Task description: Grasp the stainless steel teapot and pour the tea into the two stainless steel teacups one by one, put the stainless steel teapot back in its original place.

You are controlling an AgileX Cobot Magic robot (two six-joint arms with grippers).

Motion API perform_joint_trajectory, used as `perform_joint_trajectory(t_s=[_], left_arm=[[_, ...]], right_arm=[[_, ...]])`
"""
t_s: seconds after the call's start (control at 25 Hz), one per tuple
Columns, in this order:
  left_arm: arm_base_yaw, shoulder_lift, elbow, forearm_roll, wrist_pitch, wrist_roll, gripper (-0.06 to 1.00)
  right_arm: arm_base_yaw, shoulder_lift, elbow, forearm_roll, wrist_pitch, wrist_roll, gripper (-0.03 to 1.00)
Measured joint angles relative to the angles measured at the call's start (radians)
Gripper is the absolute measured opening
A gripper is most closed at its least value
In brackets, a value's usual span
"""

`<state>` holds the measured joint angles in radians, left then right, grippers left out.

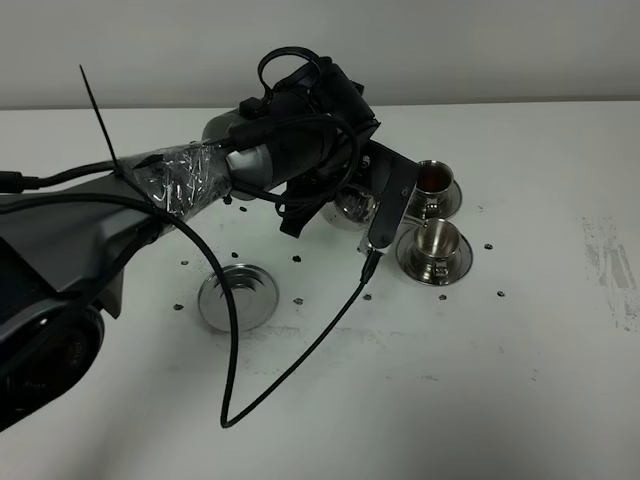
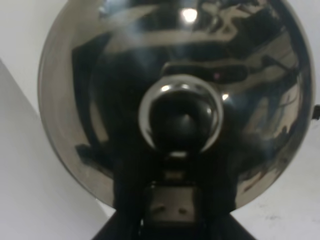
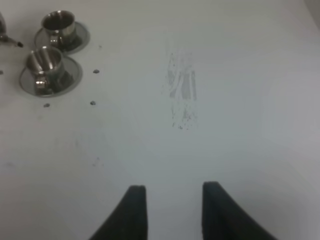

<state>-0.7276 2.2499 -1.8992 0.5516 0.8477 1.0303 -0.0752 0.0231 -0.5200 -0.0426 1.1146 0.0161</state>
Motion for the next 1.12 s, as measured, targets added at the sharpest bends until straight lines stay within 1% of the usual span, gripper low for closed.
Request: perform_joint_trajectory(t_s=[0.32,0.48,1.12], left_arm=[[-0.03,0.004,0.0,0.138,-0.002,0.001,0.2],[-0.041,0.004,0.0,0.184,-0.006,0.001,0.2],[-0.068,0.007,0.0,0.308,-0.032,-0.015,0.2]], right_arm=[[0.0,0.0,0.0,0.0,0.0,0.0,0.29],[0.0,0.0,0.0,0.0,0.0,0.0,0.29],[0.0,0.0,0.0,0.0,0.0,0.0,0.29]])
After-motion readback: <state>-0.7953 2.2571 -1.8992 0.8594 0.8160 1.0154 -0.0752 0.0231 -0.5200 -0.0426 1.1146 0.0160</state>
